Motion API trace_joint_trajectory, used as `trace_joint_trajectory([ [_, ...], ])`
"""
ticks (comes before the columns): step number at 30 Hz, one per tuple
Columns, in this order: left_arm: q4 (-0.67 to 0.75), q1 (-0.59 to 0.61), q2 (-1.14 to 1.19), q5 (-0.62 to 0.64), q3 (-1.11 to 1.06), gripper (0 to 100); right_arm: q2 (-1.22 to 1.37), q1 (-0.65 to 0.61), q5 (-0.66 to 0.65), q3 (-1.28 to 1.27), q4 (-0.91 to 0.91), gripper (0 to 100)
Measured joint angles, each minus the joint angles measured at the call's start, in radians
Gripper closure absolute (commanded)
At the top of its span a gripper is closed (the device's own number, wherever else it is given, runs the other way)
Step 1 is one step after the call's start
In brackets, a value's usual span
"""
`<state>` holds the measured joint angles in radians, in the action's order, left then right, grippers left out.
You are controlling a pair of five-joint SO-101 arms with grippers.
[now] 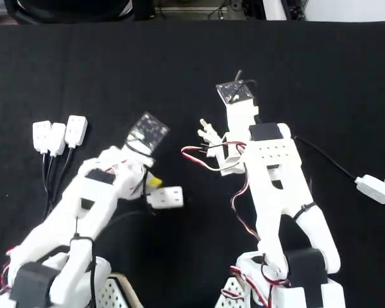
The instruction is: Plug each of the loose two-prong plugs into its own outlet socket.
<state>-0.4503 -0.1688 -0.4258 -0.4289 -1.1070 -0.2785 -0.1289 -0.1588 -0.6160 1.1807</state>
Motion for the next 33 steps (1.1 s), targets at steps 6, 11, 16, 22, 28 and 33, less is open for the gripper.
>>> trace_joint_trajectory([
  [6,-0.009,-0.006,-0.147,-0.002,-0.068,69,0.0,0.0,0.0,0.0,0.0,98.7],
  [11,-0.086,0.084,-0.345,0.028,-0.114,69,0.0,0.0,0.0,0.0,0.0,98.7],
  [16,-0.224,0.106,-0.578,-0.055,-0.163,69,0.0,0.0,0.0,0.0,0.0,98.7],
  [22,-0.48,-0.025,-0.77,-0.35,-0.183,69,0.0,0.0,0.0,0.0,0.0,98.7],
  [28,-0.522,-0.132,-0.701,-0.606,-0.184,69,0.0,0.0,0.0,0.0,0.0,98.7],
  [33,-0.474,-0.147,-0.423,-0.654,-0.106,69,0.0,0.0,0.0,0.0,0.0,98.7],
])
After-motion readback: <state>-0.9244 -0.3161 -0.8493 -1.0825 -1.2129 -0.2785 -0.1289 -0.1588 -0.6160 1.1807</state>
